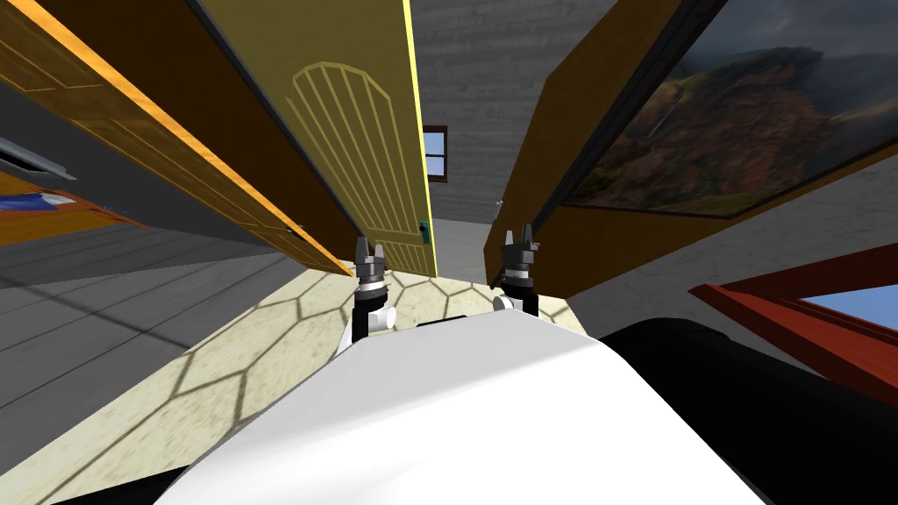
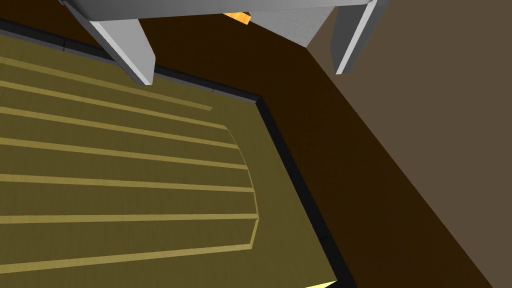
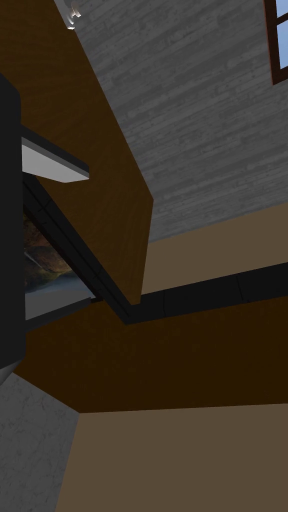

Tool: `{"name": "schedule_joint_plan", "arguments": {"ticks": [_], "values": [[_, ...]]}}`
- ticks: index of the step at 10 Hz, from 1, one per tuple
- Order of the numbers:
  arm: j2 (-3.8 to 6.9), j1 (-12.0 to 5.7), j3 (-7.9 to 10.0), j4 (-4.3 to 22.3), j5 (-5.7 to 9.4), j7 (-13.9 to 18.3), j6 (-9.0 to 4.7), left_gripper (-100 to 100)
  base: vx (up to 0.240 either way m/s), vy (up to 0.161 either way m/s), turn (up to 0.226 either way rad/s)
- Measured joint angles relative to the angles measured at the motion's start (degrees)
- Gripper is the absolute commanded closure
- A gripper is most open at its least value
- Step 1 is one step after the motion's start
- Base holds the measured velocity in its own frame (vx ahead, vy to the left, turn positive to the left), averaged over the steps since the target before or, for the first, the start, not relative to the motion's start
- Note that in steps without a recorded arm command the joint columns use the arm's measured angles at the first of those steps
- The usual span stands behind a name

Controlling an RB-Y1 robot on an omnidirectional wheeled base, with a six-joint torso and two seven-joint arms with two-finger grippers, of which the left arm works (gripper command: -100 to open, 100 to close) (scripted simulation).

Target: Push the door open

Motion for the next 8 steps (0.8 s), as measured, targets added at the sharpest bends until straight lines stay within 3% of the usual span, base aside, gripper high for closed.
{"name": "schedule_joint_plan", "arguments": {"ticks": [8], "values": [[-0.02, -5.67, -1.66, 12.67, -0.49, 1.48, 4.84, -100, 0.092, 0.045, -0.07]]}}
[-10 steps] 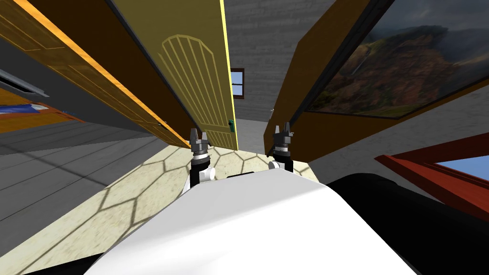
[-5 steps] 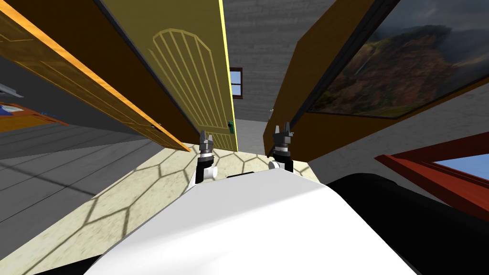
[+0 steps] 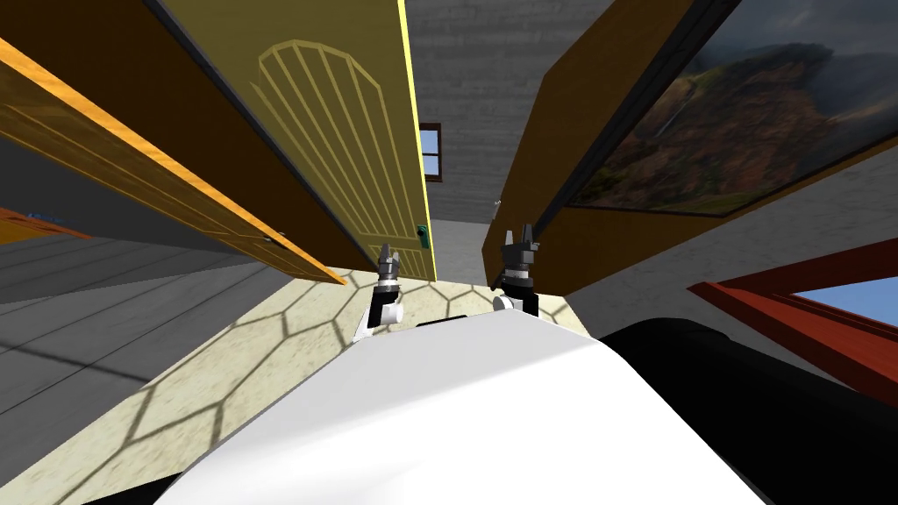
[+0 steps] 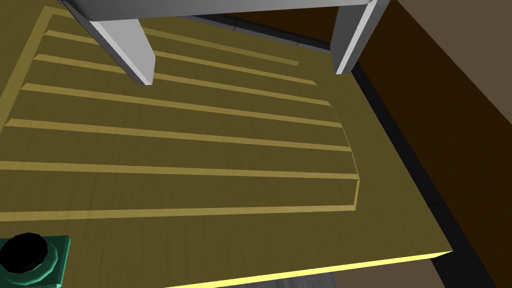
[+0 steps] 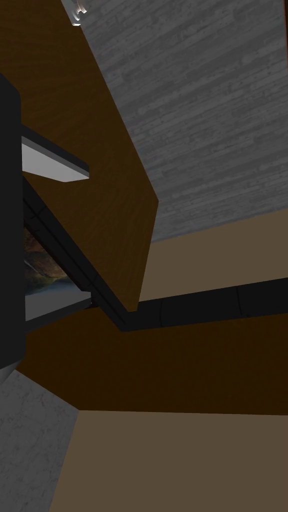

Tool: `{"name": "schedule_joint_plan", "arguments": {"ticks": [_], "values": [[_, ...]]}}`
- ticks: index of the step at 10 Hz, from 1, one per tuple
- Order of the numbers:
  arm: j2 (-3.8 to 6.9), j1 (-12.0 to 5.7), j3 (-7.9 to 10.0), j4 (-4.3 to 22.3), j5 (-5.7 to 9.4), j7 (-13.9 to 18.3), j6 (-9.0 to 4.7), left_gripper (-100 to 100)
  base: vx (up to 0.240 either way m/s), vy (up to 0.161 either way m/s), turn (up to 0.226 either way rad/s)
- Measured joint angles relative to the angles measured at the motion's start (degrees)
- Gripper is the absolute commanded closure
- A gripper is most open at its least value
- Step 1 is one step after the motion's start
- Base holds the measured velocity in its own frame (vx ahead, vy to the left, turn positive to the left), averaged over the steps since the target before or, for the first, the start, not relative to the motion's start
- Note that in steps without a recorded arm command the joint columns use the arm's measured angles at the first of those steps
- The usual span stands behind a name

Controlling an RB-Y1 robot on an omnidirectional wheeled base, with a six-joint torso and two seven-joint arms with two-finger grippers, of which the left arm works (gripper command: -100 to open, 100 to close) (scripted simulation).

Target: Push the door open

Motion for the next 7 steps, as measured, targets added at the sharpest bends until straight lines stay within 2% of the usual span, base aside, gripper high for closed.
{"name": "schedule_joint_plan", "arguments": {"ticks": [4, 5, 7], "values": [[-0.59, -3.06, -0.93, 7.08, -0.36, 0.52, 1.87, -100, 0.097, 0.05, -0.069], [-0.33, -3.49, -1.06, 7.72, -0.31, 0.87, 3.0, -100, 0.093, 0.057, -0.057], [-0.42, -4.57, -1.48, 10.69, -0.41, 1.31, 4.04, -100, 0.095, 0.037, -0.069]]}}
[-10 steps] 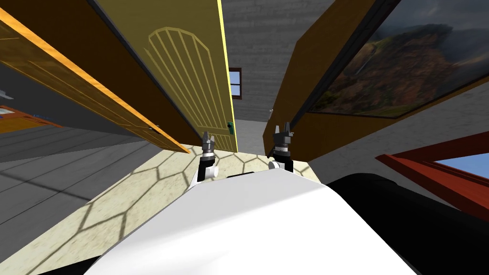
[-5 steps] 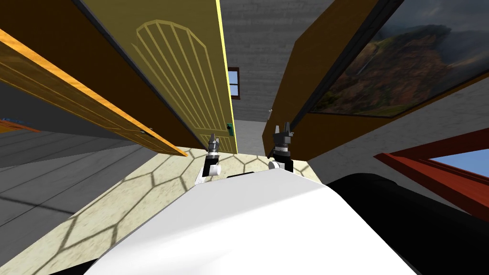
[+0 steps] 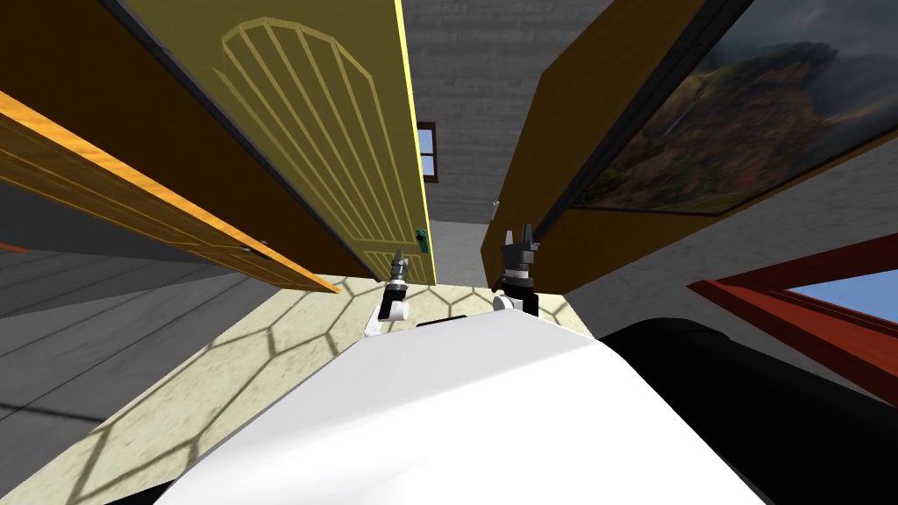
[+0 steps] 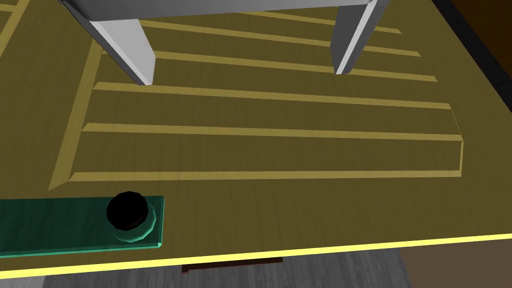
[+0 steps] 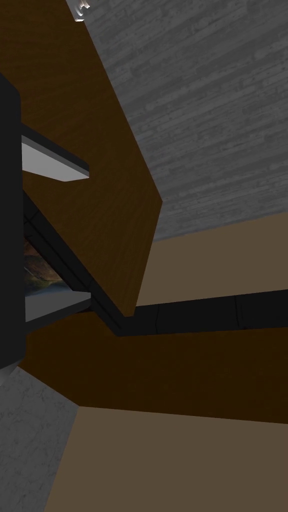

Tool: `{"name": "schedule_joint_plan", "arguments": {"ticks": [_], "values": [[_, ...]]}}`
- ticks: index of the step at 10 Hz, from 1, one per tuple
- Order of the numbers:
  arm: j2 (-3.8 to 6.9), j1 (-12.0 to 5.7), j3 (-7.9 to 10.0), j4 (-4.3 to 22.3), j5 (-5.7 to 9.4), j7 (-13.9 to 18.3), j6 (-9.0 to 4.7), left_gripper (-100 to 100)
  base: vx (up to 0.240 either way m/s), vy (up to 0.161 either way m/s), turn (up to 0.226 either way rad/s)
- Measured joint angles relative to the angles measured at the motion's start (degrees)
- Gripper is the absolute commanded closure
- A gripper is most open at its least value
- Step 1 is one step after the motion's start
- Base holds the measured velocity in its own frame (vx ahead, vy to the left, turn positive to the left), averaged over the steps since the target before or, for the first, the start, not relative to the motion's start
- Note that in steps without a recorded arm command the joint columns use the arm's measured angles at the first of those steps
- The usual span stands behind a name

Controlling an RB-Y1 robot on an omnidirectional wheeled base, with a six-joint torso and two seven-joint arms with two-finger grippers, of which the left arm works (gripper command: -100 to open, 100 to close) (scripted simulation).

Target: Push the door open

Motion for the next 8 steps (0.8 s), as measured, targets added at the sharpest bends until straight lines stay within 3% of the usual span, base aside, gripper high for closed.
{"name": "schedule_joint_plan", "arguments": {"ticks": [3, 5, 8], "values": [[-0.65, -2.05, -0.57, 4.52, -0.24, 0.33, 1.47, -100, 0.086, 0.052, -0.058], [-0.54, -2.92, -0.9, 6.39, -0.23, 0.83, 2.82, -100, 0.082, 0.054, -0.054], [-1.0, -4.32, -1.39, 10.14, -0.4, 1.16, 3.71, -100, 0.101, 0.051, -0.055]]}}
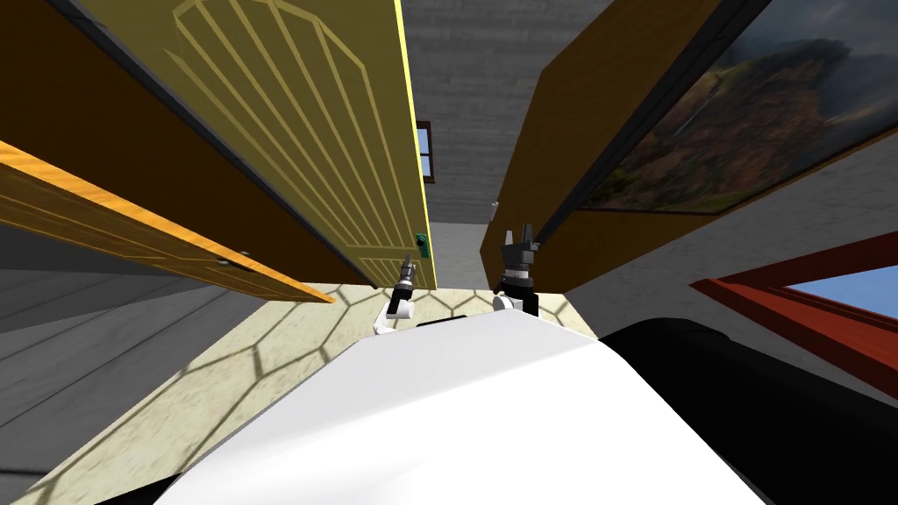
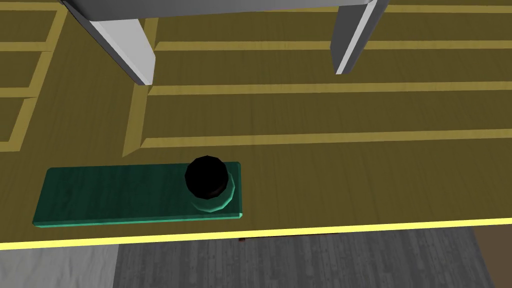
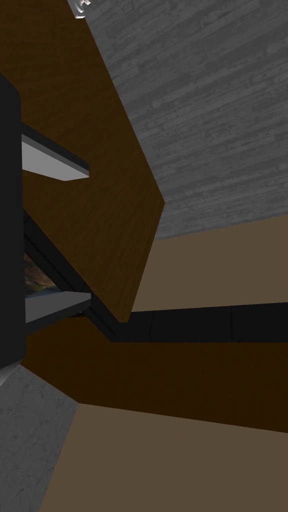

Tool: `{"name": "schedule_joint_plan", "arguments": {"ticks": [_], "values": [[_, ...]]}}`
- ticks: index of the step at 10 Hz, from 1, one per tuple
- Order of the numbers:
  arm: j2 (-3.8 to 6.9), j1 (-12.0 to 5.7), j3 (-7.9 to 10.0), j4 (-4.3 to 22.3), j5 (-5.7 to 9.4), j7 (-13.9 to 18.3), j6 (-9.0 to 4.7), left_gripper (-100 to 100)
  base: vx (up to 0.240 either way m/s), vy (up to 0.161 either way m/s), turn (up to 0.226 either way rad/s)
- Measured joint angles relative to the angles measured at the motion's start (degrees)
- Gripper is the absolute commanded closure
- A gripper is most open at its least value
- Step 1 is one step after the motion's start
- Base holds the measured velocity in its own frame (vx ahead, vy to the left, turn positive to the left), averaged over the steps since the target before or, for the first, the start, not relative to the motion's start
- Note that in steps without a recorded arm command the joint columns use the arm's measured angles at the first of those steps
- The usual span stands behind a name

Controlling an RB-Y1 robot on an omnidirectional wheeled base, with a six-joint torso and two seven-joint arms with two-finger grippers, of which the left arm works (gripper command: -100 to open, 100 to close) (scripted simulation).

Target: Push the door open

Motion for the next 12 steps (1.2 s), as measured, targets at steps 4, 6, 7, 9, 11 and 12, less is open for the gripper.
{"name": "schedule_joint_plan", "arguments": {"ticks": [4, 6, 7, 9, 11, 12], "values": [[-0.47, -2.24, -0.51, 4.41, -0.09, 0.68, 2.01, -100, 0.128, 0.035, -0.043], [0.1, -2.62, -0.18, 5.14, -0.07, 0.66, 1.73, -100, 0.181, -0.043, -0.024], [0.3, -2.82, -0.02, 5.49, -0.05, 0.66, 1.59, -100, 0.204, -0.016, -0.016], [0.31, -3.17, 0.31, 6.33, -0.05, 0.61, 1.16, -100, 0.196, -0.02, -0.024], [0.05, -3.58, 0.67, 7.14, -0.02, 0.59, 0.81, -100, 0.173, -0.042, -0.019], [-0.21, -3.81, 0.84, 7.53, -0.01, 0.58, 0.65, -100, 0.184, -0.029, -0.018]]}}
